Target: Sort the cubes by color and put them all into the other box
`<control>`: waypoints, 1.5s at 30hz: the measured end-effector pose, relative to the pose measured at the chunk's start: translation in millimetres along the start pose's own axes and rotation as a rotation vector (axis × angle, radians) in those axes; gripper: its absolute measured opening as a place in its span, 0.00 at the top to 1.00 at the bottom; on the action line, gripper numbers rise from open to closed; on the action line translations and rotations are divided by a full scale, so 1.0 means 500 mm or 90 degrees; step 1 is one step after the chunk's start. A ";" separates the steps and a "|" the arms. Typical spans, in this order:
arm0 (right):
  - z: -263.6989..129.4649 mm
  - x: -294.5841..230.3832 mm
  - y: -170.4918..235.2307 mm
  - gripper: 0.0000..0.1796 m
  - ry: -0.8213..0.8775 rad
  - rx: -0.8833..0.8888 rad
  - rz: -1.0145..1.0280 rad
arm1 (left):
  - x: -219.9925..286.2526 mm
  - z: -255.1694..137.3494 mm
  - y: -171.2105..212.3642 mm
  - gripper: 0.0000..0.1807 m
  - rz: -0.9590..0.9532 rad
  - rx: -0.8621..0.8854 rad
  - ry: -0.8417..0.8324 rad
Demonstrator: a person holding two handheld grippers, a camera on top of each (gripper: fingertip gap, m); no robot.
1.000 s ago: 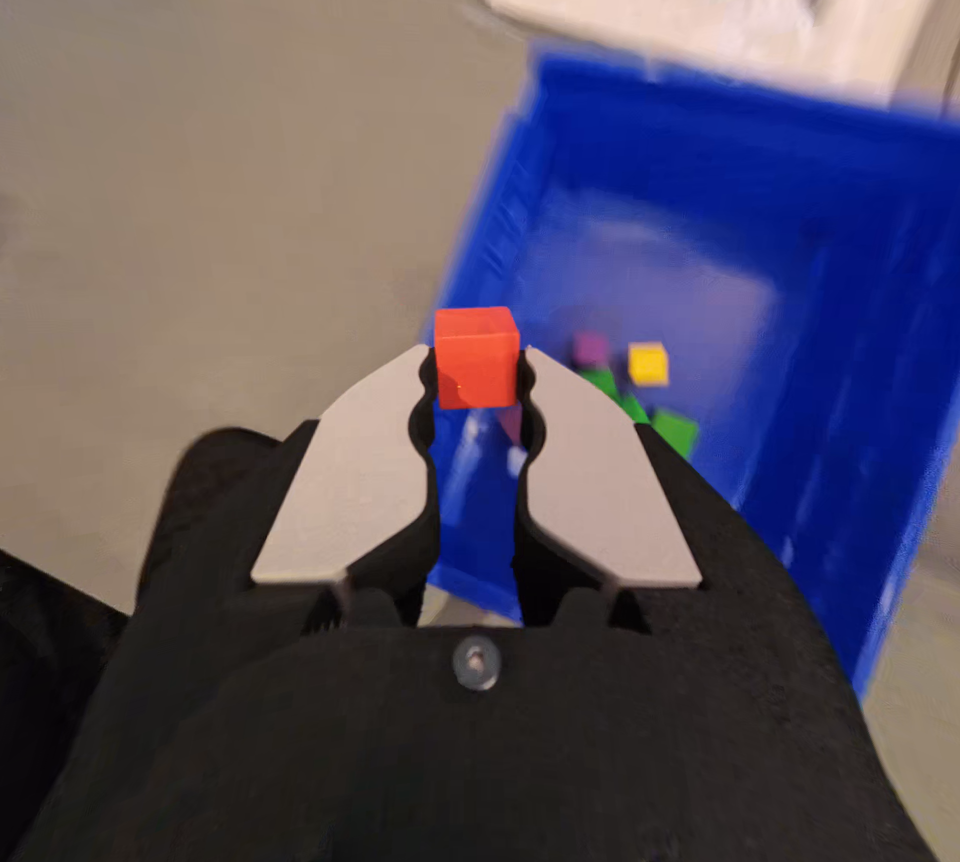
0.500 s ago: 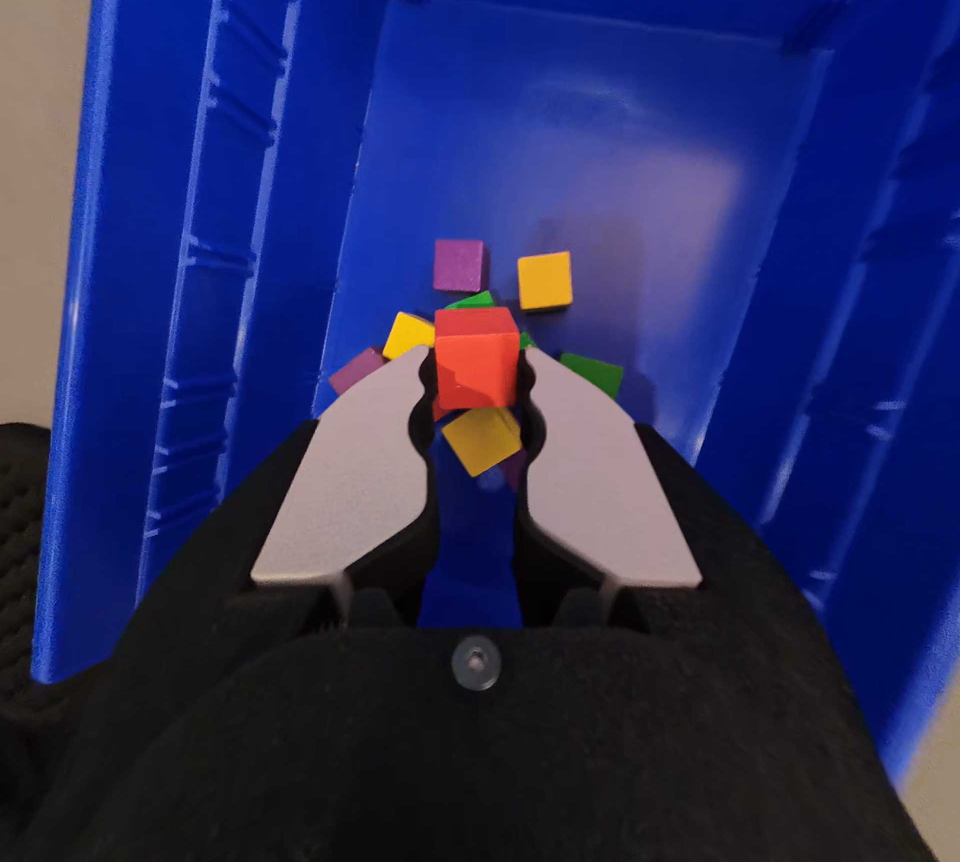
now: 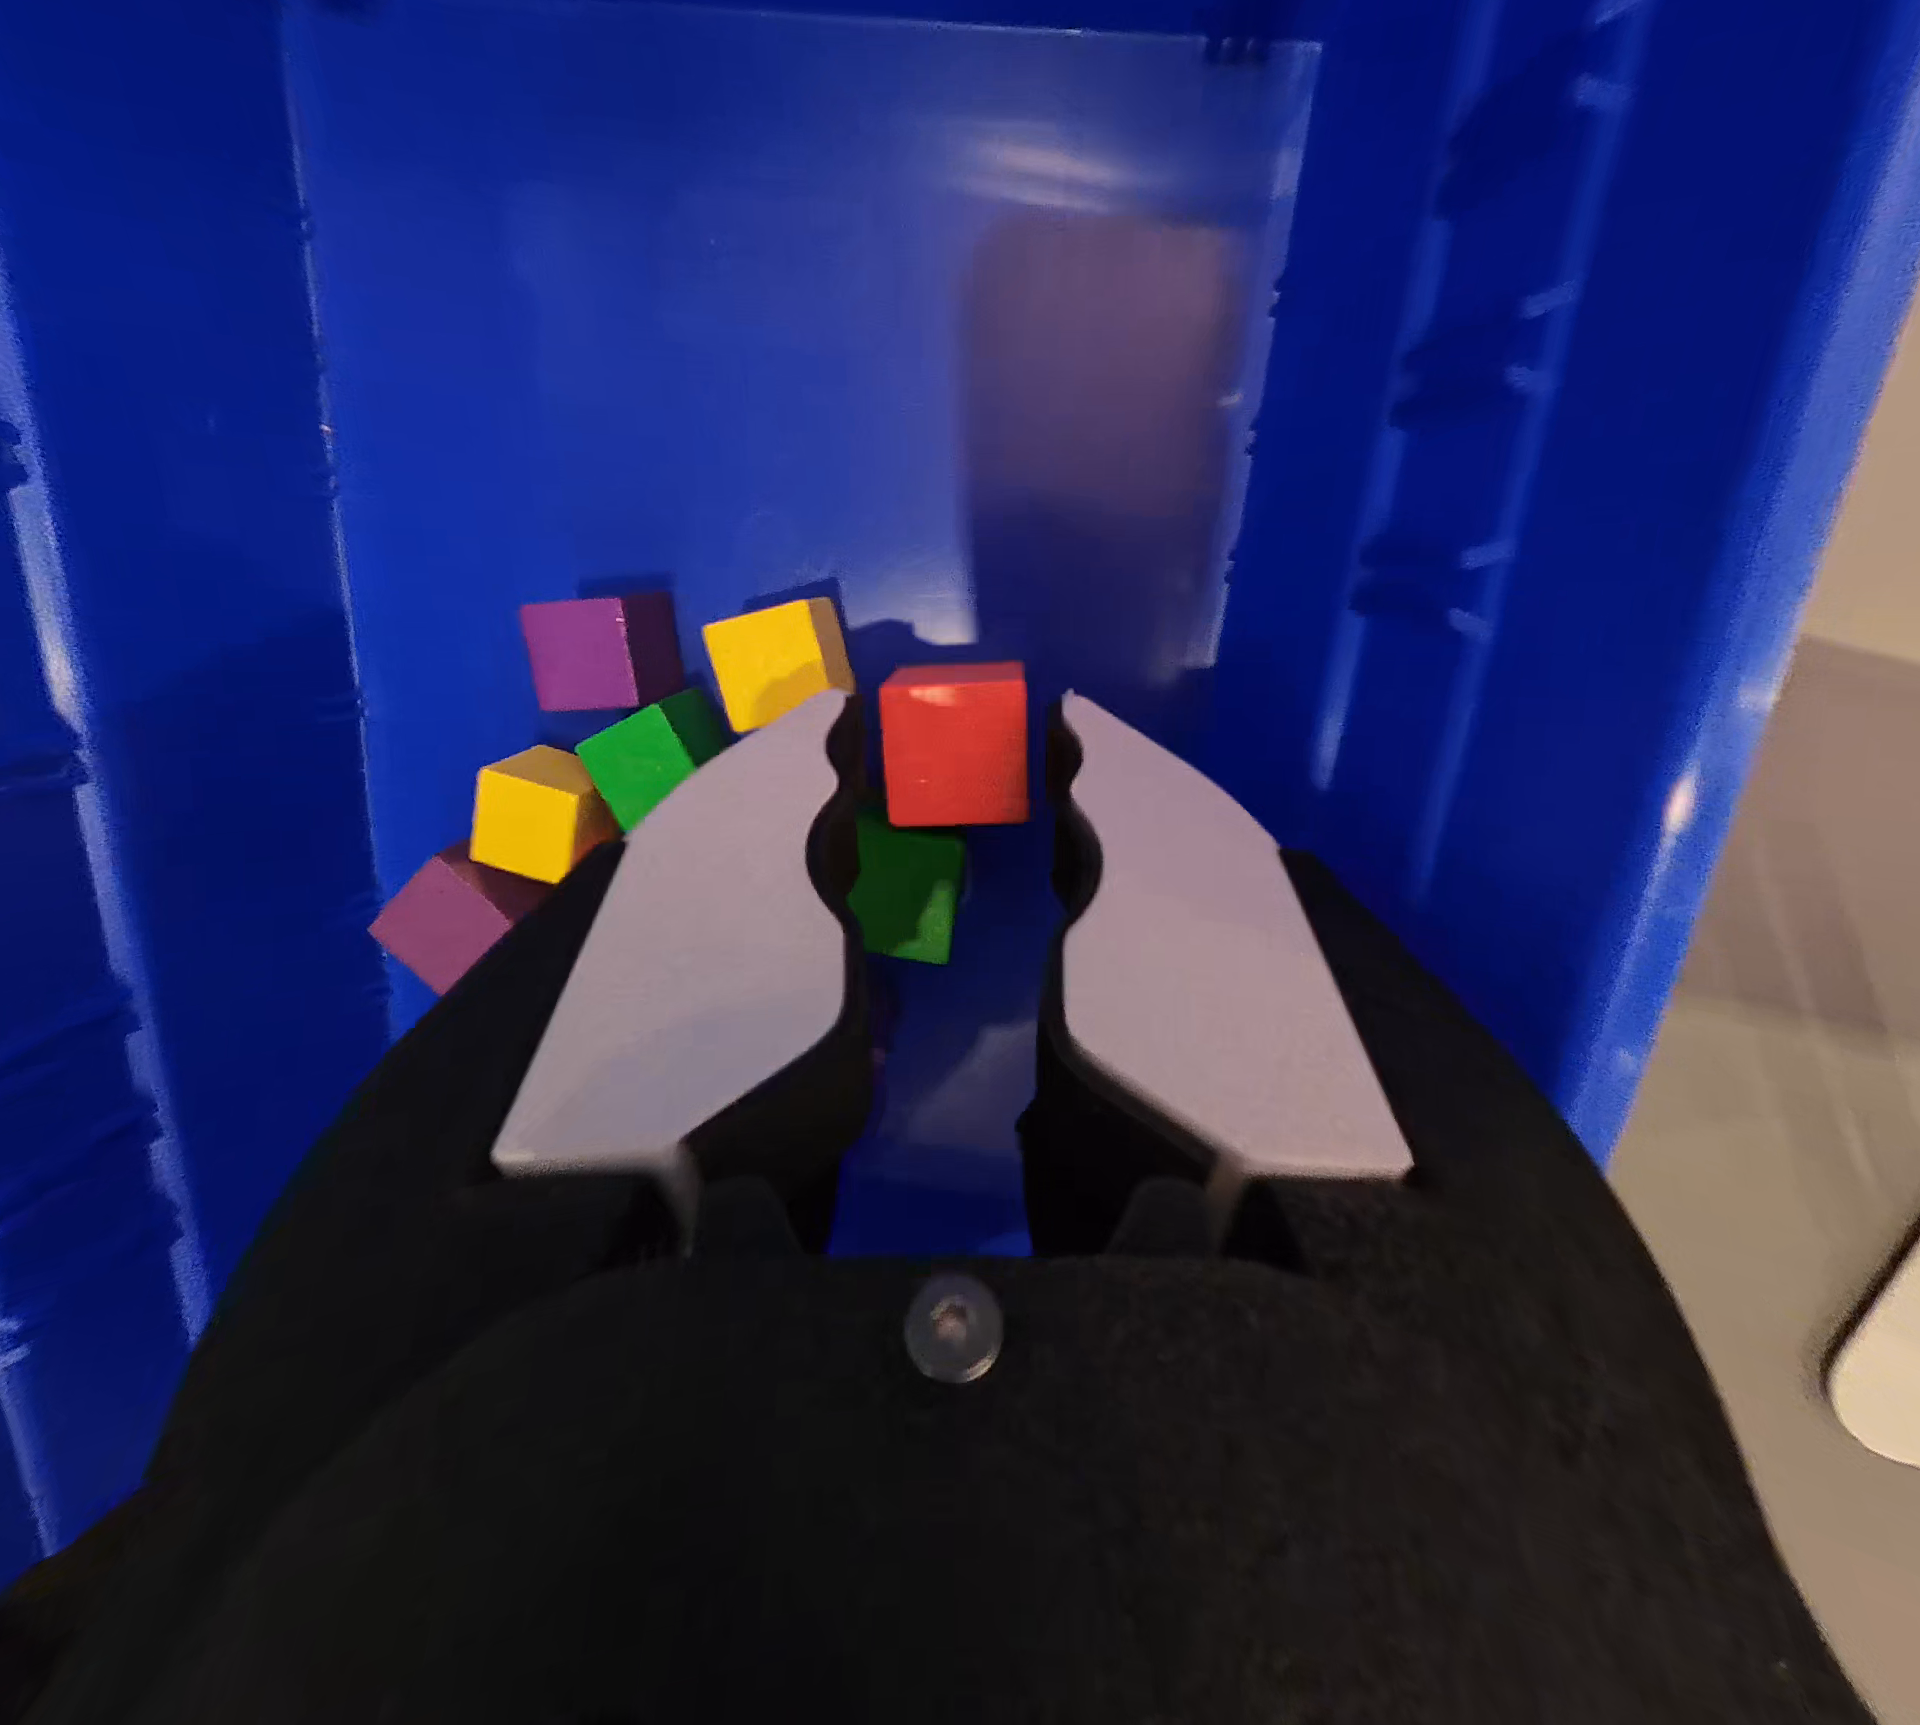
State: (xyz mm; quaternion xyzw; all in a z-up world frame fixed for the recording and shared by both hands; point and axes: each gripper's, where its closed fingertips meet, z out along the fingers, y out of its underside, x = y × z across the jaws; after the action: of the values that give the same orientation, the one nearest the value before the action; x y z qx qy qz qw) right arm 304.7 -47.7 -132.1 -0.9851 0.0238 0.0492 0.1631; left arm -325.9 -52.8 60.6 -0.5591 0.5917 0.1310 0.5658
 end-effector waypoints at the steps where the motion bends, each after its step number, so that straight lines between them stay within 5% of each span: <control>1: -0.002 -0.005 -0.003 0.81 -0.016 0.009 0.006 | -0.006 -0.005 0.011 0.88 0.000 -0.010 -0.007; 7: -0.114 -0.037 -0.049 0.79 -0.049 0.179 0.010 | -0.108 -0.082 0.160 0.87 -0.045 -0.126 -0.089; 13: -0.235 -0.182 -0.068 0.78 -0.104 0.317 -0.116 | -0.197 -0.159 0.476 0.86 -0.239 -0.321 -0.069; 20: -0.276 -0.366 -0.093 0.78 -0.252 0.395 -0.198 | -0.156 -0.082 0.727 0.79 -0.420 -0.398 0.049; 27: -0.291 -0.431 -0.116 0.78 -0.296 0.385 -0.174 | -0.105 0.035 0.801 0.78 -0.504 -0.336 0.178; 45: -0.321 -0.504 -0.095 0.78 -0.313 0.366 -0.171 | -0.075 0.179 0.799 0.80 -0.241 -0.192 0.270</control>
State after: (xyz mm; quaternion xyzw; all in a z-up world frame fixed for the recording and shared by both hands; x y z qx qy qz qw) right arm 71.4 -46.9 60.4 -0.8526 -0.1319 0.2530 0.4378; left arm -612.4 172.9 -128.8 -0.7515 0.5560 -0.0098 0.3549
